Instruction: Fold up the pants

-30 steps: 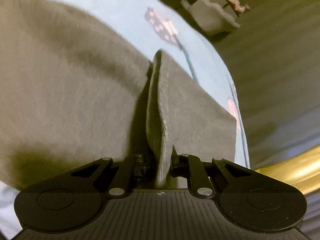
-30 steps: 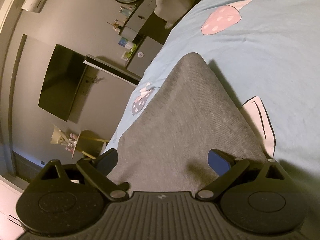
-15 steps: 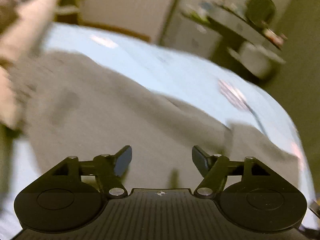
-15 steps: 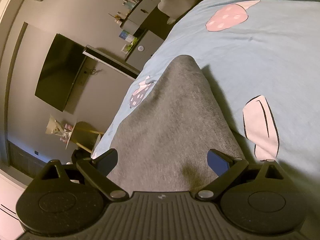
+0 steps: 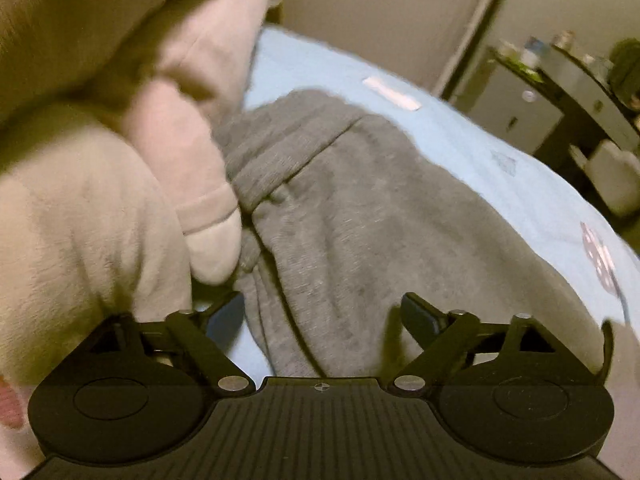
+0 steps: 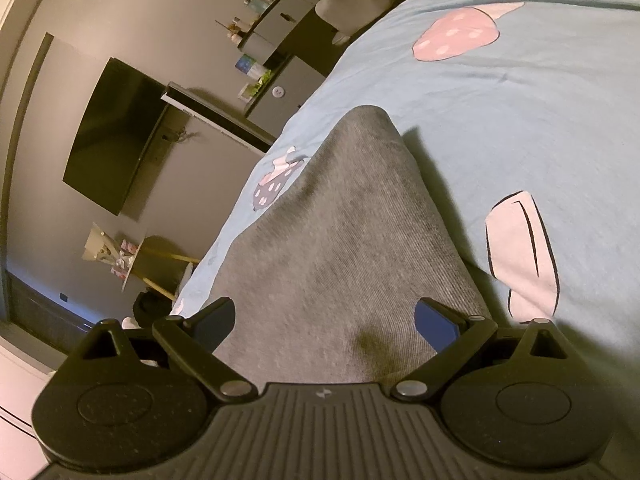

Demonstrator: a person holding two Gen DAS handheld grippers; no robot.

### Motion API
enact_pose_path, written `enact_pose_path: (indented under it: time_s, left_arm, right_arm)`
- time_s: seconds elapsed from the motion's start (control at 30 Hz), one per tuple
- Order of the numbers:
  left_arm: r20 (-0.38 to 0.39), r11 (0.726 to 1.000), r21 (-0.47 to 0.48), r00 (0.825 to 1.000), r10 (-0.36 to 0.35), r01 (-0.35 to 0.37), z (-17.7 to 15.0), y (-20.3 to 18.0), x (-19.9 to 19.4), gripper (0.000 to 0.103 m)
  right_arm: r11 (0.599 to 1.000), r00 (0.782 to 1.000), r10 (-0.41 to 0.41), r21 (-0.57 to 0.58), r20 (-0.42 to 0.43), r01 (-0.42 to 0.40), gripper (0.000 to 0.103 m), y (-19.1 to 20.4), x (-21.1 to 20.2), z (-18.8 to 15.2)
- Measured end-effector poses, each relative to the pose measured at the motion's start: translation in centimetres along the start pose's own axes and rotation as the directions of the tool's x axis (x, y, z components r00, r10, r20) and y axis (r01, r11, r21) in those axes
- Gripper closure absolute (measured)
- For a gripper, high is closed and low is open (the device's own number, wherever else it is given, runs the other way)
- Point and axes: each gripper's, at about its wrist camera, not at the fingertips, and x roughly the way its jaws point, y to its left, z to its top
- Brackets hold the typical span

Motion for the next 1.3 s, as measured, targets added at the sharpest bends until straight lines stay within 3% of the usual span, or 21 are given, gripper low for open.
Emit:
enact_pose_path:
  time_s: [0.1,0.17,0.23,0.4,0.57,0.73,0.8,0.87,0.97,1.1,1.13,1.23,1.3]
  left_arm:
    - [-0.031,0.999,-0.042,0.999,-0.035,0.034,-0.2,-0.3,0.1,0.012]
    - [-0.082,0.99,-0.122,0.993,-0.082,0.071,-0.5,0.1,0.5,0.012]
    - [-0.084,0.96,-0.246,0.984,-0.16,0.135,-1.4,1.3,0.5,0.012]
    - [-0.003,0.882,-0.432,0.978,-0.211,0.189,-2.0,4.8,1.0,0.014]
    - [0.029,0.854,-0.469,0.97,-0.241,0.226,-2.4,5.5,0.8,0.013]
    - [0.079,0.818,-0.493,0.951,-0.297,0.297,-2.8,6.4,1.3,0.01]
    - [0.103,0.814,-0.489,0.948,-0.302,0.312,-2.9,6.3,1.1,0.029]
    - [0.094,0.828,-0.472,0.951,-0.295,0.303,-2.9,6.0,1.1,0.073]
    - [0.108,0.837,-0.444,0.946,-0.305,0.32,-3.2,5.7,0.6,0.082]
    - [0.163,0.813,-0.393,0.903,-0.399,0.43,-2.9,5.3,-0.5,0.082]
    - [0.159,0.82,-0.383,0.905,-0.395,0.425,-2.7,5.2,-0.3,0.08]
    - [0.122,0.817,-0.439,0.925,-0.359,0.375,-2.9,5.9,1.0,0.058]
    - [0.109,0.824,-0.454,0.939,-0.326,0.338,-2.9,6.0,1.6,0.054]
  right_arm:
    - [1.0,1.0,-0.005,-0.006,-0.001,0.005,0.006,0.0,0.1,0.0]
    - [1.0,1.0,-0.008,-0.004,-0.003,0.008,0.006,0.0,0.2,0.0]
    - [1.0,1.0,-0.009,-0.004,-0.004,0.009,0.006,-0.1,0.2,0.0]
    - [1.0,1.0,-0.011,-0.01,-0.008,0.011,0.005,0.0,0.3,0.0]
    - [1.0,1.0,-0.009,-0.006,-0.009,0.009,0.005,0.0,0.4,0.0]
    - [1.0,1.0,-0.007,-0.008,-0.009,0.007,0.005,-0.1,0.4,0.0]
    - [1.0,1.0,-0.007,-0.007,-0.009,0.007,0.005,-0.1,0.4,0.0]
    - [1.0,1.0,-0.008,-0.01,-0.009,0.008,0.005,-0.1,0.4,0.0]
    - [1.0,1.0,-0.01,-0.013,-0.01,0.009,0.005,-0.1,0.4,0.0]
    - [1.0,1.0,-0.011,-0.015,-0.01,0.011,0.005,-0.1,0.4,0.0]
    - [1.0,1.0,-0.012,-0.016,-0.011,0.012,0.005,0.0,0.4,0.0]
    - [1.0,1.0,-0.015,-0.021,-0.012,0.015,0.005,0.0,0.4,-0.1]
    - [1.0,1.0,-0.015,-0.022,-0.012,0.015,0.005,0.1,0.4,-0.1]
